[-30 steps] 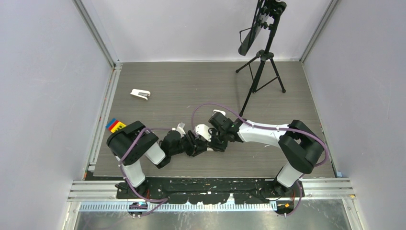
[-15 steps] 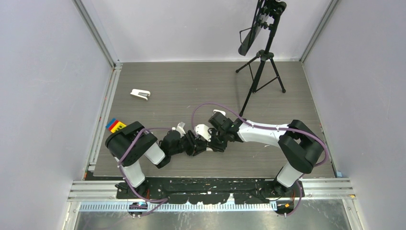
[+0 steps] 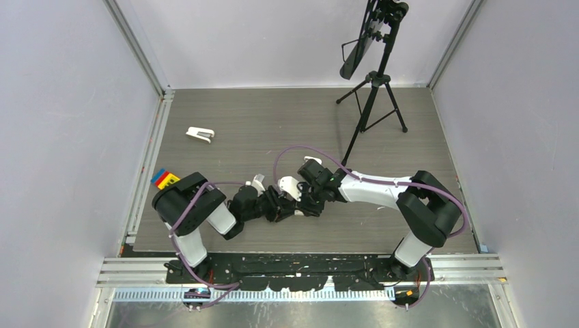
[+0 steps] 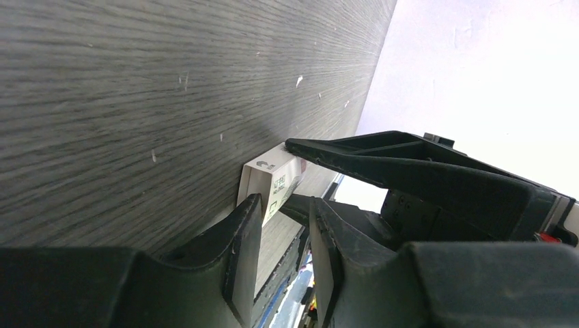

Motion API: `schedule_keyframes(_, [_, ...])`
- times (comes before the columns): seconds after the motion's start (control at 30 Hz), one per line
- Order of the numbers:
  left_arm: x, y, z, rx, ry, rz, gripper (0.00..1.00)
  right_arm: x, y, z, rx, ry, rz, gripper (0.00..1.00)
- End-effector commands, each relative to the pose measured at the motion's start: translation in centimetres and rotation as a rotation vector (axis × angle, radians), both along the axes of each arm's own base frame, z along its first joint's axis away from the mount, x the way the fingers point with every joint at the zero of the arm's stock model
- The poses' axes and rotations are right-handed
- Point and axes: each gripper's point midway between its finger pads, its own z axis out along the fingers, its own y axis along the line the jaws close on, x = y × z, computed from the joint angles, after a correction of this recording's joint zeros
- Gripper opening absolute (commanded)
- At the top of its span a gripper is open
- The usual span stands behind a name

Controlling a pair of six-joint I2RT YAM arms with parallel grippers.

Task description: Load the staples into the stapler

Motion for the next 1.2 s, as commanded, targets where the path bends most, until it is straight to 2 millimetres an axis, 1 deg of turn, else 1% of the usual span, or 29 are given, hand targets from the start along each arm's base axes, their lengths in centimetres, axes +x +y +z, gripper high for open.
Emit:
schedule_keyframes(0.0, [0.2, -1.8, 2.7, -0.102, -0.081, -0.057, 0.33, 0.9, 2.4, 1.6, 0.099, -0.025, 0.015, 0.38])
schedule_keyframes(0.17, [-0.1, -2.6, 3.2, -0.134, -0.095, -0.086, 0.33, 0.8, 2.6, 1.6, 0.109, -0.023, 0.018, 0.38])
schedule_keyframes(0.77, [-0.6, -4.3, 4.7, -0.175, -0.141, -0.137, 0.32, 0.6, 3.7, 1.9, 0.151, -0.013, 0.034, 0.39])
schedule_keyframes(0.97, [-0.8, -4.6, 4.7, -0.175, -0.143, -0.144, 0.26, 0.5, 4.4, 2.3, 0.177, -0.022, 0.045, 0.39])
schedule_keyframes(1.07, [-0.7, -4.5, 4.6, -0.174, -0.147, -0.137, 0.18, 0.5, 4.5, 2.3, 0.185, -0.028, 0.045, 0.40])
schedule_keyframes(1.17, [-0.7, -4.3, 4.3, -0.162, -0.151, -0.125, 0.13, 0.7, 4.5, 2.8, 0.200, -0.045, 0.040, 0.41])
